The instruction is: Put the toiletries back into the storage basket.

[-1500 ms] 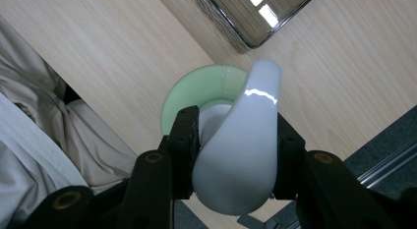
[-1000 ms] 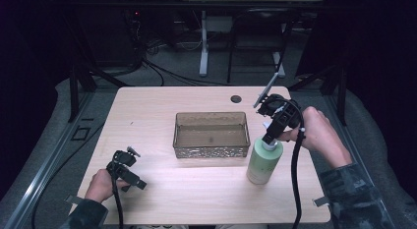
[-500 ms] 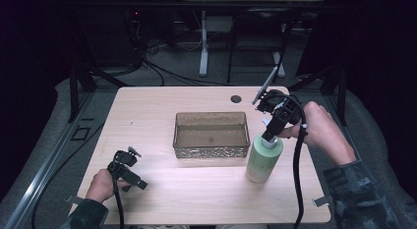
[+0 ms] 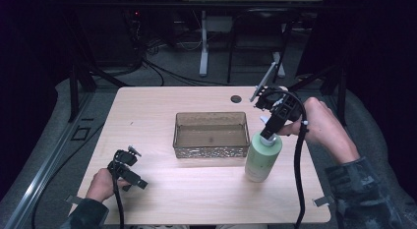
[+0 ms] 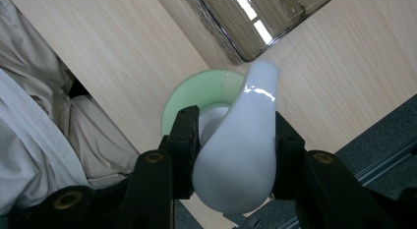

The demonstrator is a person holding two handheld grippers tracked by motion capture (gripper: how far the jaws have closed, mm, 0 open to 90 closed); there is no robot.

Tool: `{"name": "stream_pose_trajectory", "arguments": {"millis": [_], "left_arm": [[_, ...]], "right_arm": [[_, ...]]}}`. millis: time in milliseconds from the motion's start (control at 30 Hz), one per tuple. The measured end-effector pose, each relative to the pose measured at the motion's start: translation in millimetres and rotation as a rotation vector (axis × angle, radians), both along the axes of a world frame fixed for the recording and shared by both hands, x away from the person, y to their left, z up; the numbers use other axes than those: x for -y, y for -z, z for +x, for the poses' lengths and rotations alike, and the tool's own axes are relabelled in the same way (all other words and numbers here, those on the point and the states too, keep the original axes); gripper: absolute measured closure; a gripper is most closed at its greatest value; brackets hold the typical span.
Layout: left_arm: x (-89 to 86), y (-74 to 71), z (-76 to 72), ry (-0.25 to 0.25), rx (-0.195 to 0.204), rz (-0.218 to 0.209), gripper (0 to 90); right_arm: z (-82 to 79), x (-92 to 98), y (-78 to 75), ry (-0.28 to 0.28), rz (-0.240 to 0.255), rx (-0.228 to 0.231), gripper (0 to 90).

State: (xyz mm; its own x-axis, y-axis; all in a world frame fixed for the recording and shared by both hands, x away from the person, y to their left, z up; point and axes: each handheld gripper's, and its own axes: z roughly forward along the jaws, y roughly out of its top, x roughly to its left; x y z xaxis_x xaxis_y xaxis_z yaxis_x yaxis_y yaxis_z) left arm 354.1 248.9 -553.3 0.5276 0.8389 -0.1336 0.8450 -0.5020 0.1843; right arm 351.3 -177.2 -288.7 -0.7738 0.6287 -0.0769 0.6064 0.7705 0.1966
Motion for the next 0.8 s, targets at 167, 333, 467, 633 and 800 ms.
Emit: {"name": "stream_pose_trajectory", "arguments": {"millis": [167,333,467,633,800], "left_arm": [[-0.2,0.3,0.1,-0.002,0.000,0.000,0.1],[0.3,0.1,0.1,0.003,0.001,-0.001,0.1],[0.2,-0.2,0.1,0.008,0.002,0.002,0.1],[2.8,0.8,1.2,0.017,0.003,0.001,0.1],[5.6,0.0,3.1,0.027,0.003,-0.003,0.1]], "right_arm": [[-0.2,-1.1,-8.1,-0.012,0.003,0.006,62.7],[-0.1,-1.1,-13.5,-0.022,0.011,0.014,62.7],[0.6,-2.9,-16.4,-0.026,0.009,0.017,62.7],[1.2,-5.8,-22.7,-0.036,0.013,0.030,62.7],[0.6,-8.1,-30.8,-0.039,0.014,0.044,62.7]]}}
